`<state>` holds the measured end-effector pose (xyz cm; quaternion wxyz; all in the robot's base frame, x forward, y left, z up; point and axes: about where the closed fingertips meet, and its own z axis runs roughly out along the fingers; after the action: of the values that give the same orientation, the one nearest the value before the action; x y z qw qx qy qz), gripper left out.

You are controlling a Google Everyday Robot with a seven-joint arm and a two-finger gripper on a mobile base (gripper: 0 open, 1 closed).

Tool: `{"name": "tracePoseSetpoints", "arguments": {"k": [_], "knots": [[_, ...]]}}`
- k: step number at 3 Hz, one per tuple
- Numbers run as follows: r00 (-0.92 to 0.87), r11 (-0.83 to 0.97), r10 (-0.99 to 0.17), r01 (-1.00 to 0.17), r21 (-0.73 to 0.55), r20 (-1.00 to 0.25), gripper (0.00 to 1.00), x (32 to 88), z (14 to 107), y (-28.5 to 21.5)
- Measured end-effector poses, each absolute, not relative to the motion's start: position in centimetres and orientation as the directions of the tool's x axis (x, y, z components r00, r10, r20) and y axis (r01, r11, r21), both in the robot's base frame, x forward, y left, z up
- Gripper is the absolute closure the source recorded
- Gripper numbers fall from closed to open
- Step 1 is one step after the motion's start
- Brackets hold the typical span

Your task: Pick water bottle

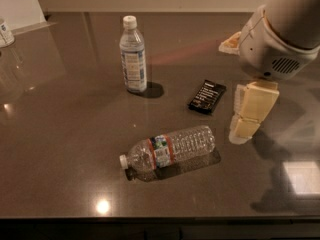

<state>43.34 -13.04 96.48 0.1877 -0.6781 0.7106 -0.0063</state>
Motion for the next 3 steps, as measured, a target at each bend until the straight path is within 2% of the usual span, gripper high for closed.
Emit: {"name": "tracePoseSetpoints", "arguments": {"k": [3], "knots": [[0.121,-0.075,-0.972,-0.973,-0.22,-0.2,0.0,44.3,91.1,-6.2]]}}
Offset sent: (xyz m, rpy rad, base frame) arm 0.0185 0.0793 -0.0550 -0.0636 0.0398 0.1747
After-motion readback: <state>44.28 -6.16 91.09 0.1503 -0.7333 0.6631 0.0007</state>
